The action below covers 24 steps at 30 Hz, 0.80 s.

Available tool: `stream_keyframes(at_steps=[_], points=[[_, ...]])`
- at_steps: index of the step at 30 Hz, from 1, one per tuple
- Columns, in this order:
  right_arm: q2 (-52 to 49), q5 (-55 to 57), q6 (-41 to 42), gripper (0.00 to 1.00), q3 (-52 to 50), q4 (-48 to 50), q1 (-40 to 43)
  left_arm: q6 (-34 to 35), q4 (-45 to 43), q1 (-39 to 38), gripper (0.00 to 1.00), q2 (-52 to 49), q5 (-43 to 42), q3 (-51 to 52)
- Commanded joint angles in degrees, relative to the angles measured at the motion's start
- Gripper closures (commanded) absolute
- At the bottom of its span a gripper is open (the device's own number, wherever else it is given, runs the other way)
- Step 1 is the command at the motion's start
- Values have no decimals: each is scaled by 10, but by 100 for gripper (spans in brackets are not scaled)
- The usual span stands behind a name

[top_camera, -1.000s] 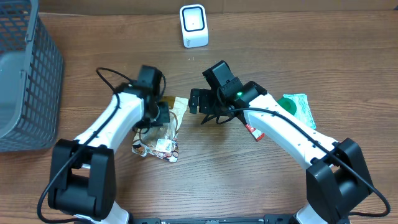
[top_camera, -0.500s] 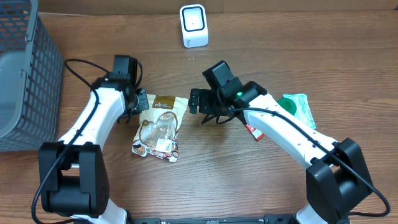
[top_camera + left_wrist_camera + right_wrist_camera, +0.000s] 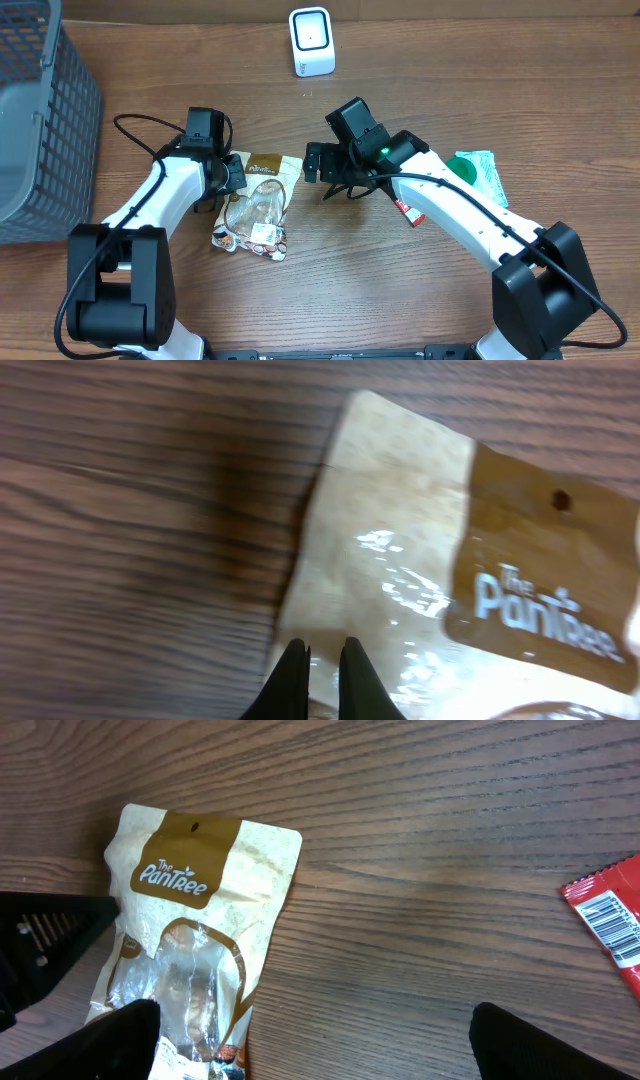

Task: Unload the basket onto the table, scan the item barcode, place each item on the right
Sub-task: 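Lower the left gripper and grasp the snack bag's top edge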

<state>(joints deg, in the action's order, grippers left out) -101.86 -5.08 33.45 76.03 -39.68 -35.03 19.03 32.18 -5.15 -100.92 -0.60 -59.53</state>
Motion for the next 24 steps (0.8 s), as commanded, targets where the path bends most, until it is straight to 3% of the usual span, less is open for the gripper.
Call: stream_keyframes(at_steps=[1, 8, 15, 19, 24], points=[[-3, 5, 2, 0, -2, 1, -3, -13, 0, -7, 96, -24, -63, 3], [-3, 5, 2, 0, -2, 1, -3, -105, 1, -38, 96, -40, -111, 3], [-3, 5, 2, 0, -2, -3, 3, -224, 7, -64, 96, -40, -219, 2], [-3, 5, 2, 0, -2, -5, 7, -227, 28, -64, 95, -40, -227, -22], [-3, 5, 2, 0, -2, -7, 7, -219, 129, -62, 89, -39, -230, -104]])
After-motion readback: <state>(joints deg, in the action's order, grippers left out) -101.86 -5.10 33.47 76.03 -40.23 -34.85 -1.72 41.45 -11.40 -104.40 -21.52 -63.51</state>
